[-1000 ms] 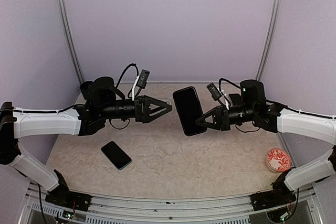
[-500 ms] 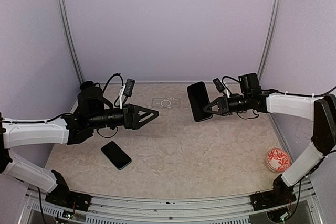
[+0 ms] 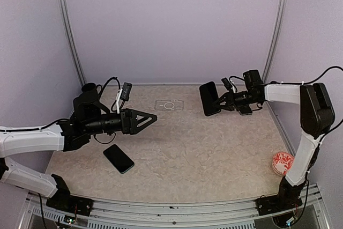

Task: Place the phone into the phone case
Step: Place the phone with the phone case at the center of the board.

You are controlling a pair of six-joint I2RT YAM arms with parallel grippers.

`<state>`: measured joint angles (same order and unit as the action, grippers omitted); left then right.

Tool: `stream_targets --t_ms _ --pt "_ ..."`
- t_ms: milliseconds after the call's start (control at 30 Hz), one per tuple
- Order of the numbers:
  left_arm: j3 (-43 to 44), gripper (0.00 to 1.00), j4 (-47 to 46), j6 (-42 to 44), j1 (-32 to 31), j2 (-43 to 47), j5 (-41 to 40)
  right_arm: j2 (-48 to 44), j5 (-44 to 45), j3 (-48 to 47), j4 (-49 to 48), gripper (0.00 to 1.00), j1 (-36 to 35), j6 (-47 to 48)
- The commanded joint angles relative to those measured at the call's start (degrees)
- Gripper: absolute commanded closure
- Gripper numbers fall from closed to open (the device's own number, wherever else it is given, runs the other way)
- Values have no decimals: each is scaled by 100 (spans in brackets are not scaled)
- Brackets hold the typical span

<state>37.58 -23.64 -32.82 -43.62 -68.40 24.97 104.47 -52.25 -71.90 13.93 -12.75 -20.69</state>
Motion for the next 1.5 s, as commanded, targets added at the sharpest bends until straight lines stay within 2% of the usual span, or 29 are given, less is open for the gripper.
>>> stream_targets --t_ms 0,400,667,1067,1467 --pt "-118 1 69 4 38 155 -84 283 -258 -497 270 100 95 259" --pt "-170 1 113 -21 38 235 -137 1162 -375 -1202 724 100 323 437" --pt "-216 1 145 -27 37 305 -194 1444 -401 -1352 656 100 477 373" --pt "-249 1 168 -92 37 317 -215 2200 -633 -2112 928 100 788 367" --pt "-216 1 158 -100 37 278 -256 2585 -751 -2456 1153 100 827 446"
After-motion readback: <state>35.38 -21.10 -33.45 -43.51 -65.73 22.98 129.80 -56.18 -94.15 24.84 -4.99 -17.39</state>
